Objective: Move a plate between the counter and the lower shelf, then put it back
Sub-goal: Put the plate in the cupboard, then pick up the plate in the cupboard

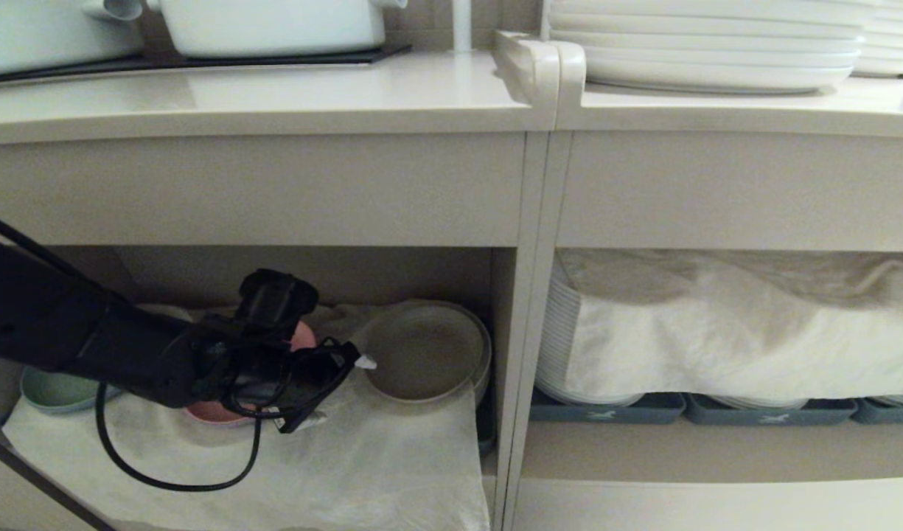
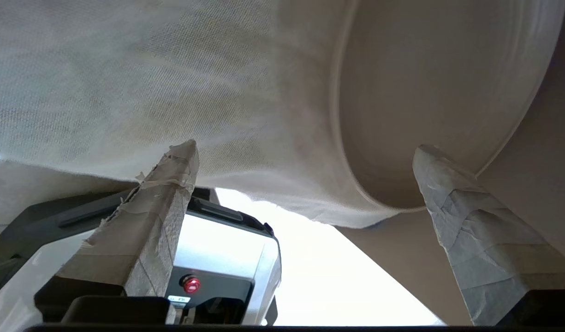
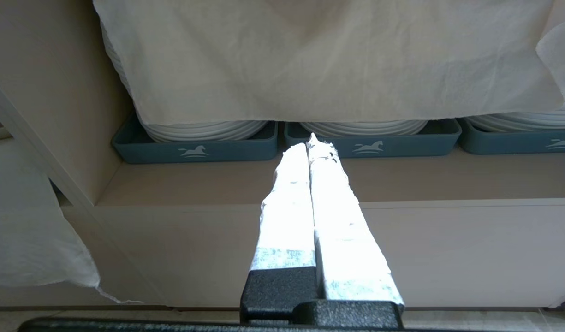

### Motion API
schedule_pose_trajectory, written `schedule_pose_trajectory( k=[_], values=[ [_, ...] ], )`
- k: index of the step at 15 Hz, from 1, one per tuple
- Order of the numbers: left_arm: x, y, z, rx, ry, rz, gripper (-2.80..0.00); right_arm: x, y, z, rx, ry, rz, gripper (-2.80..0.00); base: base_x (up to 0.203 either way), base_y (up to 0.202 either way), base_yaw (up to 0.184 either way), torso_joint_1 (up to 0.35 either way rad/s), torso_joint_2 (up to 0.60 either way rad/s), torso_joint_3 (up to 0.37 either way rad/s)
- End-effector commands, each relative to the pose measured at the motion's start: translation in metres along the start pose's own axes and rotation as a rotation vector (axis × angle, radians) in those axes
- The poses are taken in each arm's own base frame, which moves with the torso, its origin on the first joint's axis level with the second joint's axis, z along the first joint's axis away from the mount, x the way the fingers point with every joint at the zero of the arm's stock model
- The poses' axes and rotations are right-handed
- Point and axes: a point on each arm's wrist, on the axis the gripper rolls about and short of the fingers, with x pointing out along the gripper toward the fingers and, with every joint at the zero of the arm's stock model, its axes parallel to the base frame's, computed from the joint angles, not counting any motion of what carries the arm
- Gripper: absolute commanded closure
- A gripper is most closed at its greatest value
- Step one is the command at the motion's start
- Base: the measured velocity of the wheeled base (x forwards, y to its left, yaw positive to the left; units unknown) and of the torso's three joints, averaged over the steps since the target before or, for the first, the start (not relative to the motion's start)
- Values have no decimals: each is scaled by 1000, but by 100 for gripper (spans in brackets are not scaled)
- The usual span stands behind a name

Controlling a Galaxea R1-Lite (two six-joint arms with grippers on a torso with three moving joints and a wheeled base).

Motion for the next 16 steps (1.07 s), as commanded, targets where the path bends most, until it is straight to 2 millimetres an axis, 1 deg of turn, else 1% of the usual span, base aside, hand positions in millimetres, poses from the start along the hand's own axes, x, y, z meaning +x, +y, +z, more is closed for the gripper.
schedule_pose_trajectory(
  k=[1, 8, 13, 14, 16],
  values=[
    [-10, 2, -3, -1, -7, -11, -280, 0, 0, 0, 0, 1, 0, 0, 0, 0, 0, 0, 0, 0],
    [-29, 24, -19, -4, 9, 20, -280, 0, 0, 0, 0, 1, 0, 0, 0, 0, 0, 0, 0, 0],
    [-50, 41, -31, -2, 8, 22, -280, 0, 0, 0, 1, 0, 0, 0, 0, 0, 0, 0, 0, 0],
    [-55, 45, -34, -1, 8, 21, 0, 0, 0, 0, 0, 1, 0, 0, 0, 0, 0, 0, 0, 0],
    [-63, 53, -39, -1, 9, 23, 0, 0, 0, 0, 0, 1, 0, 0, 0, 0, 0, 0, 0, 0]
  ],
)
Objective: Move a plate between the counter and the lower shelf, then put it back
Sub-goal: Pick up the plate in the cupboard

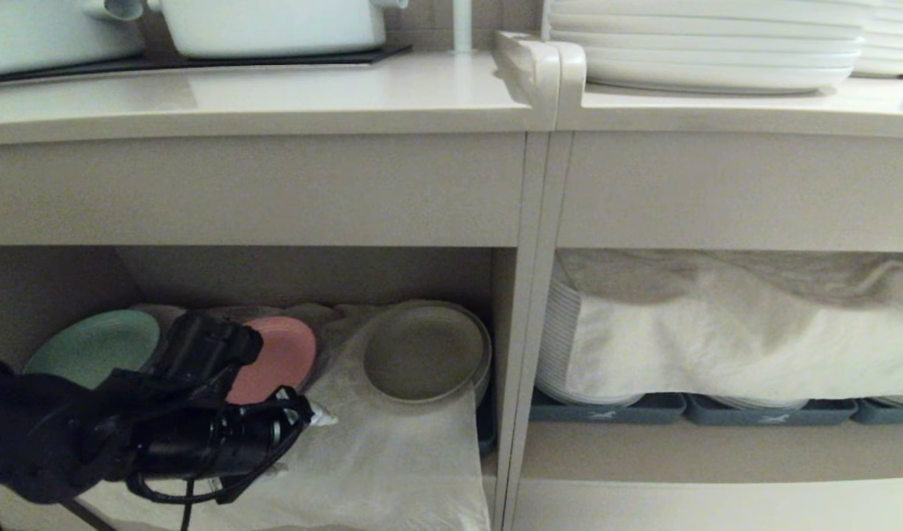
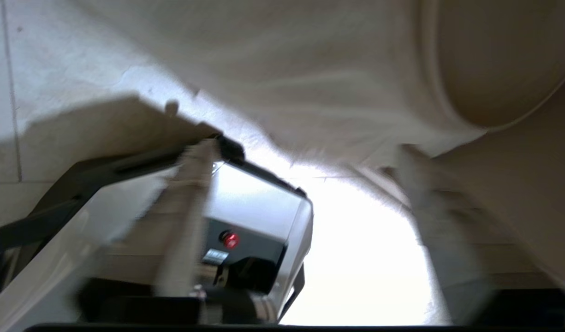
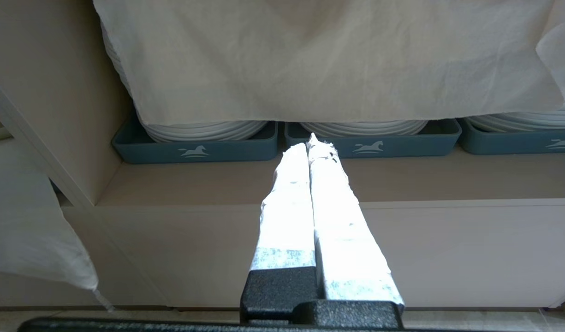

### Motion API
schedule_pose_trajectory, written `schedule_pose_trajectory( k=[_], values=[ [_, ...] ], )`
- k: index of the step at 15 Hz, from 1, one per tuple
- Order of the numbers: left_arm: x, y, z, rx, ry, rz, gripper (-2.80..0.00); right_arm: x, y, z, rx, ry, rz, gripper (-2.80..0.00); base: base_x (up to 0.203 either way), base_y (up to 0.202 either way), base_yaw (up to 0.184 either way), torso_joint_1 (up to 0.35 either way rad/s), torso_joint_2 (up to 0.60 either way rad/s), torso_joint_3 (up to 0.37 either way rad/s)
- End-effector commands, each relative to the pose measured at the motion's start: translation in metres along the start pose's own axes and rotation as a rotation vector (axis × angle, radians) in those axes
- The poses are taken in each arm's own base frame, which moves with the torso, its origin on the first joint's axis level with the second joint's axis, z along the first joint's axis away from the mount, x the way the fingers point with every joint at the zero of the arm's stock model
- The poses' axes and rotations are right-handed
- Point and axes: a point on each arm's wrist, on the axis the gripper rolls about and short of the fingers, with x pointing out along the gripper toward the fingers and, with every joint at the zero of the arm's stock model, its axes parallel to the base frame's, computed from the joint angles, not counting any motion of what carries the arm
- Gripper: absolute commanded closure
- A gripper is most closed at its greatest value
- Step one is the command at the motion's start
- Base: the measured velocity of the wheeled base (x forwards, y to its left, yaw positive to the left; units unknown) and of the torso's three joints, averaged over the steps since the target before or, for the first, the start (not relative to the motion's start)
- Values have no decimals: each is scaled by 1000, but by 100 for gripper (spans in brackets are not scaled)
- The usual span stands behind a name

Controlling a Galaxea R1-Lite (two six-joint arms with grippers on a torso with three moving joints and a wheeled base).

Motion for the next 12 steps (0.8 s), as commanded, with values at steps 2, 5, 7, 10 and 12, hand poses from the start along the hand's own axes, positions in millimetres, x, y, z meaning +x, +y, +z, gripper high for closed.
schedule_pose_trajectory(
  k=[2, 5, 7, 10, 12],
  values=[
    [-17, 12, -9, -4, -10, -17, 0, 0, 0, 0, 0, 1, 0, 0, 0, 0, 0, 0, 0, 0],
    [-25, 22, -16, -2, -8, -18, 0, 0, 0, 0, 0, 1, 0, 0, 0, 0, 0, 0, 0, 0],
    [-33, 29, -22, -1, -11, -27, 0, 0, 0, 0, 0, 1, 0, 0, 0, 0, 0, 0, 0, 0],
    [-40, 39, -28, 6, -9, -26, 0, 0, 0, 0, 0, 1, 0, 0, 0, 0, 0, 0, 0, 0],
    [-43, 45, -32, 11, -10, -26, 0, 0, 0, 0, 0, 1, 0, 0, 0, 0, 0, 0, 0, 0]
  ],
)
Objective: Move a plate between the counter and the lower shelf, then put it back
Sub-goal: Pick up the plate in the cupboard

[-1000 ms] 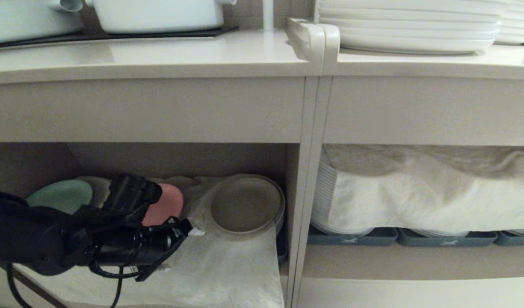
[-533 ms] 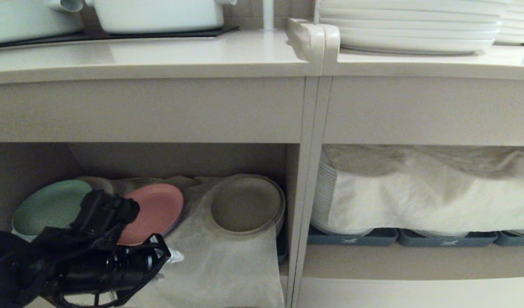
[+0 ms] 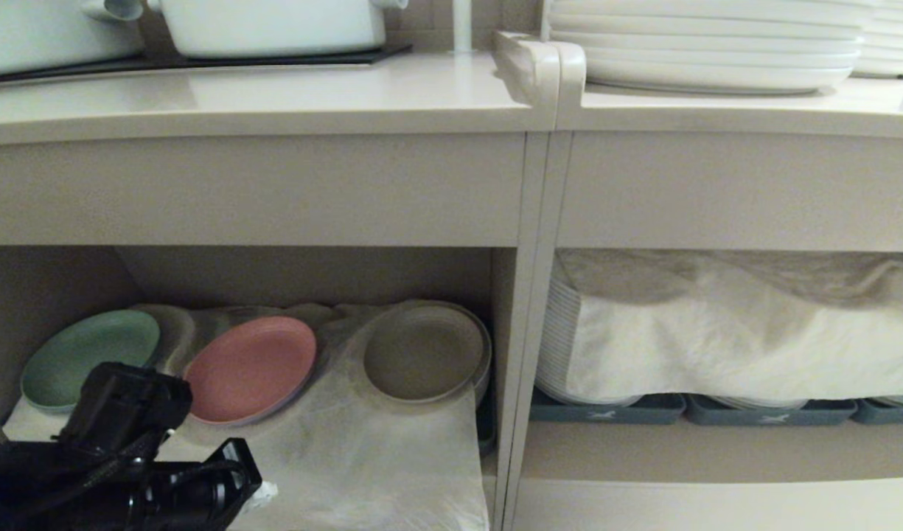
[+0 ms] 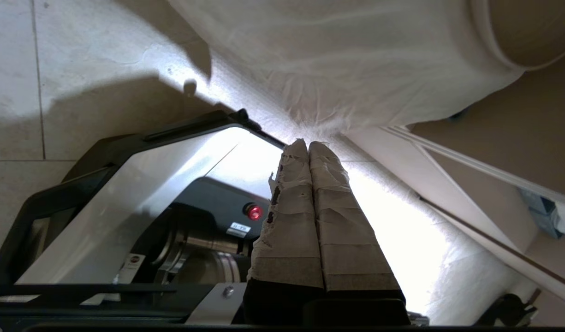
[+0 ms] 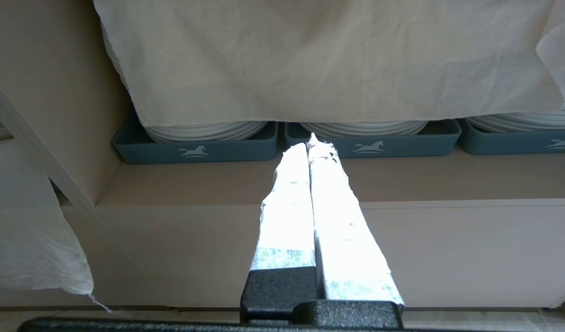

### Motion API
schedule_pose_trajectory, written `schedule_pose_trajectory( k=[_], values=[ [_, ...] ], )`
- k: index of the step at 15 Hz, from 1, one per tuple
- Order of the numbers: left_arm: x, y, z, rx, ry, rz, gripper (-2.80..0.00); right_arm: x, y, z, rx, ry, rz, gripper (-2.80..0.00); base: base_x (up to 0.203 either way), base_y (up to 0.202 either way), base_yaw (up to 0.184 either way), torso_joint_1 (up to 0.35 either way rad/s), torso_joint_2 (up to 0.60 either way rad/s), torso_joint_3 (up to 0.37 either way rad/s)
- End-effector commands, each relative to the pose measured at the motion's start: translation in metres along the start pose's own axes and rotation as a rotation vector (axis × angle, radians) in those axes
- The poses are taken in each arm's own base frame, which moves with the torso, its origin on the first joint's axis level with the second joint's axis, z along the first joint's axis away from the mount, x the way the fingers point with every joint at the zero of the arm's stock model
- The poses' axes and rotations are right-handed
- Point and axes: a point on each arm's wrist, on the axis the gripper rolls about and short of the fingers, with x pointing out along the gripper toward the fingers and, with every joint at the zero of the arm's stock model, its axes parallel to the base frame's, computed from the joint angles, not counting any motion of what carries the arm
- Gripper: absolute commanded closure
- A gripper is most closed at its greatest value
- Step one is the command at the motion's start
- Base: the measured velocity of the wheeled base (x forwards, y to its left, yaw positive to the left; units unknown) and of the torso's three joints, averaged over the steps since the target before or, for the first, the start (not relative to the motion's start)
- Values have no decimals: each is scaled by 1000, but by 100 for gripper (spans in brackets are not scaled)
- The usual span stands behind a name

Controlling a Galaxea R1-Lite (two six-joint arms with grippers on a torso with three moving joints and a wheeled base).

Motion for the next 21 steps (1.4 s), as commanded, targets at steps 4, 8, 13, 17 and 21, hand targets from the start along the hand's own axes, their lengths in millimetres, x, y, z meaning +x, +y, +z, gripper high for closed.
schedule_pose_trajectory(
  k=[4, 8, 13, 17, 21],
  values=[
    [-14, 33, -22, 178, 9, 24, 0, 0, 0, 0, 0, 1, 0, 0, 0, 0, 0, 0, 0, 0],
    [-40, 43, -30, 320, -84, -51, 0, 0, 0, 0, 0, 0, 0, 0, 0, 0, 0, 0, 0, 0],
    [-64, 54, -40, 704, -234, -105, 0, 0, 0, 0, 0, 1, 0, 0, 0, 0, 0, 0, 0, 0],
    [-73, 64, -46, 842, -320, -117, 0, 0, 0, 0, 0, 1, 0, 0, 0, 0, 0, 0, 0, 0],
    [-89, 83, -55, 919, -488, -91, 0, 0, 0, 0, 0, 1, 0, 0, 0, 0, 0, 0, 0, 0]
  ],
)
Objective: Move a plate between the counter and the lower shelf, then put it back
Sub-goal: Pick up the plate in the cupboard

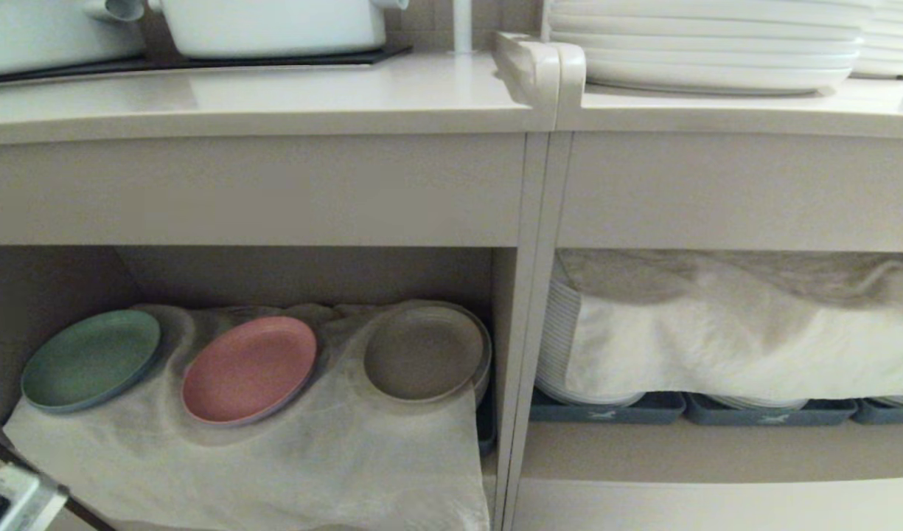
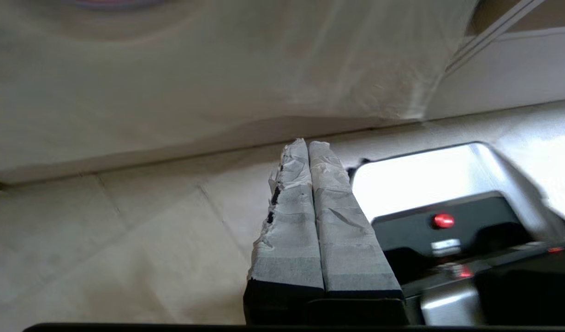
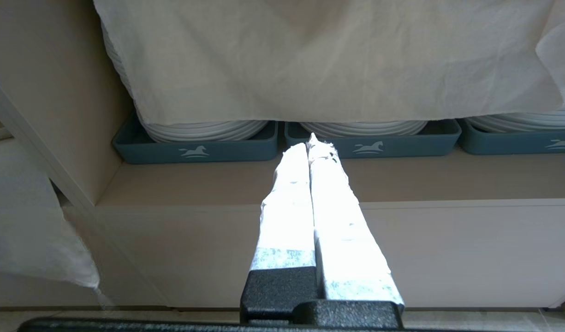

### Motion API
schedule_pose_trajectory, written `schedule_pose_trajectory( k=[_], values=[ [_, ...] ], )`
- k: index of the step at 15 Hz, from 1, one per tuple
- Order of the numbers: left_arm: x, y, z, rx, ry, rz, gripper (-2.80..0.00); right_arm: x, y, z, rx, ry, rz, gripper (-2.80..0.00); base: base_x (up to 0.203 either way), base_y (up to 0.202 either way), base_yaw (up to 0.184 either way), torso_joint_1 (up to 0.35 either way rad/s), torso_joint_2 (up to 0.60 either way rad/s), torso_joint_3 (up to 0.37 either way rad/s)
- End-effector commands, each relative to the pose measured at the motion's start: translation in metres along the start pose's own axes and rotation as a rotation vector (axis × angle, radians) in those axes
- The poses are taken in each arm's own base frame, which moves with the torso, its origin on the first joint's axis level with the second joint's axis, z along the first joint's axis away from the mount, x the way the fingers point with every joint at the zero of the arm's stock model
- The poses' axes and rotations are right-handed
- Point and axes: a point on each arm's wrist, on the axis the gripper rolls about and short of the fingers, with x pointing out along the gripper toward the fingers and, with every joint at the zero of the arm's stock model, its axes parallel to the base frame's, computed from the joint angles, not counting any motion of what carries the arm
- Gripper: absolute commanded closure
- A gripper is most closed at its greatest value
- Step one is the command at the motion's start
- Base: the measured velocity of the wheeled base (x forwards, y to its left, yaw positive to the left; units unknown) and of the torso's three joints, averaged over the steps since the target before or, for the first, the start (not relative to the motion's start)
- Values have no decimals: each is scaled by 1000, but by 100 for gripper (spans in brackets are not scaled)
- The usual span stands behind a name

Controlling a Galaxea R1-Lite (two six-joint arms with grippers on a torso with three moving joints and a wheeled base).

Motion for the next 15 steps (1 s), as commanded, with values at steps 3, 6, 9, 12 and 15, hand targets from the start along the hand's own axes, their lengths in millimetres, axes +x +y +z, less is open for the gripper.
schedule_pose_trajectory(
  k=[3, 6, 9, 12, 15],
  values=[
    [-27, 2, -27, 84, -233, 47, 0, 0, 0, 0, 0, 1, 0, 0, 0, 0, 0, 0, 0, 0],
    [-38, -1, -44, 119, -365, 30, 0, 0, 0, 0, 0, 1, 0, 0, 0, 0, 0, 0, 0, 0],
    [-48, -5, -56, 107, -472, 46, 0, 0, 0, 0, 0, 1, 0, 0, 0, 0, 0, 0, 0, 0],
    [-55, -6, -65, 90, -590, 88, 0, 0, 0, 0, 0, 1, 0, 0, 0, 0, 0, 0, 0, 0],
    [-55, -3, -66, 76, -588, 251, 0, 0, 0, 0, 0, 1, 0, 0, 0, 0, 0, 0, 0, 0]
  ],
)
